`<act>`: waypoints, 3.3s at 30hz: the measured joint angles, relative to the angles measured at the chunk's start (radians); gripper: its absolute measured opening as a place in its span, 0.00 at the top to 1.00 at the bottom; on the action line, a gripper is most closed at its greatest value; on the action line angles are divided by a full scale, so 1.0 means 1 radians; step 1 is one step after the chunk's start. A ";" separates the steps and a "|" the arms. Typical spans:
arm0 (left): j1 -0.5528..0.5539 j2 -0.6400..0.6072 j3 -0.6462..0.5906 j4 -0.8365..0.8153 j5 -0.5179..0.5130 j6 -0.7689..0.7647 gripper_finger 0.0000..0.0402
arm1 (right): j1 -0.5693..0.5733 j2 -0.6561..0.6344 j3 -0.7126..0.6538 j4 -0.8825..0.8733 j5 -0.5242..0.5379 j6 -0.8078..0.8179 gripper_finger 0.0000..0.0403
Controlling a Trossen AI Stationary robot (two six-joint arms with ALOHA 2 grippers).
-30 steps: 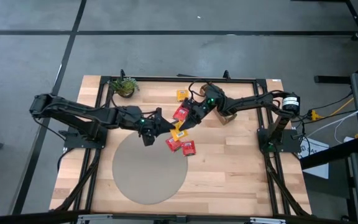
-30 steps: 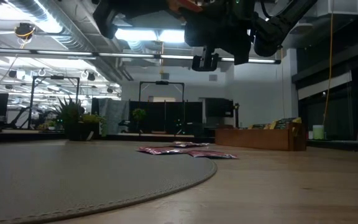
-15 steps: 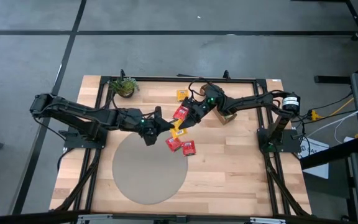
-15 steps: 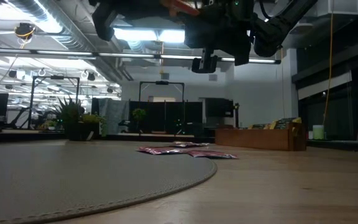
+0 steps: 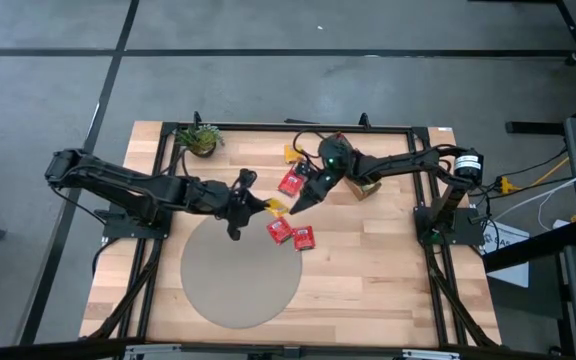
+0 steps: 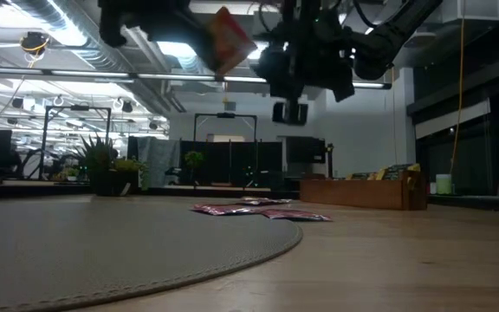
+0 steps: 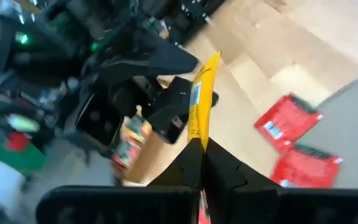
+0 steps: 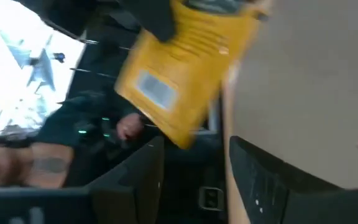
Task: Pick & Place Tea
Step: Put the orange tea bag into the middle section of the wooden organizer
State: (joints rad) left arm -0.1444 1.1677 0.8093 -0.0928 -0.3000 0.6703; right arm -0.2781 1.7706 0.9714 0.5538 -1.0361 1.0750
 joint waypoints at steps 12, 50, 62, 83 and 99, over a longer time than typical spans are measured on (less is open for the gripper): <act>0.230 -0.032 0.000 -0.231 0.454 -0.734 0.99 | 0.010 -0.001 -0.001 -0.259 0.307 -0.421 0.54; 0.435 0.269 0.167 -0.267 0.969 -1.046 0.99 | 0.112 -0.006 0.140 -0.375 0.405 -0.557 0.95; 0.434 0.247 0.162 -0.257 0.871 -0.957 0.90 | 0.125 -0.144 -0.093 -0.166 0.511 -0.386 0.96; 0.558 0.241 0.161 0.193 0.712 -1.170 0.78 | 0.218 -0.244 -0.311 0.197 1.113 -0.230 0.96; 0.674 0.230 -0.093 0.556 0.964 -1.359 0.73 | 0.192 -0.244 -0.311 0.225 1.137 -0.219 0.96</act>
State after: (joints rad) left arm 0.5299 1.3975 0.7161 0.4632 0.6645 -0.6889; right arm -0.0863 1.5265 0.6609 0.7785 0.1011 0.8561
